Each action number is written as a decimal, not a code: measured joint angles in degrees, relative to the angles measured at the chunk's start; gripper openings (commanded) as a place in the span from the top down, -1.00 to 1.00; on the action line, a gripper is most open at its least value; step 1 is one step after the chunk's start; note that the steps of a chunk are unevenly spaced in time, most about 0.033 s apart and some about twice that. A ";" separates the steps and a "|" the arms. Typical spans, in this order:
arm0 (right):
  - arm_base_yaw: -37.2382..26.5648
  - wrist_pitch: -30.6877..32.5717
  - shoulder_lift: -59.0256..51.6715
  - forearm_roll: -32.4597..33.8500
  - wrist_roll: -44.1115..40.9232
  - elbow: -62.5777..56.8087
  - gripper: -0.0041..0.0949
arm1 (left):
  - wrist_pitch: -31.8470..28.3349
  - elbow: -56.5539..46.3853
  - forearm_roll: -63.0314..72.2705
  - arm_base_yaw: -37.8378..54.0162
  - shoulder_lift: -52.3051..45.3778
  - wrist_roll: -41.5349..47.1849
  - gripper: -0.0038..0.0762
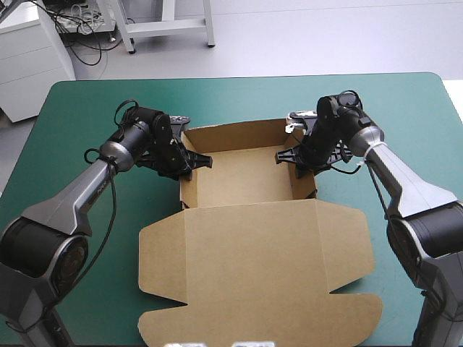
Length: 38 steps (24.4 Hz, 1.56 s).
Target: Fold the box
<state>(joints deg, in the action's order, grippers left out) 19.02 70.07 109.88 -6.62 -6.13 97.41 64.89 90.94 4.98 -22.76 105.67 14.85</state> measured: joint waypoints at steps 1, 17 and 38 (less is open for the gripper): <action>0.00 0.06 0.00 0.00 0.05 0.00 -0.43 | 0.00 0.00 -0.16 0.00 0.00 -0.05 -0.16; -0.41 0.53 -2.87 0.53 0.16 8.64 -0.75 | 6.14 20.62 -9.63 0.11 -0.92 -0.72 0.12; -0.48 -0.02 -16.48 3.46 0.16 -2.91 -0.75 | 7.15 -14.53 -2.79 0.11 -47.40 -10.21 0.98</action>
<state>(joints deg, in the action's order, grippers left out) 18.54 70.05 93.40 -3.17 -5.96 94.50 72.04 76.42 2.19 -22.65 58.28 4.64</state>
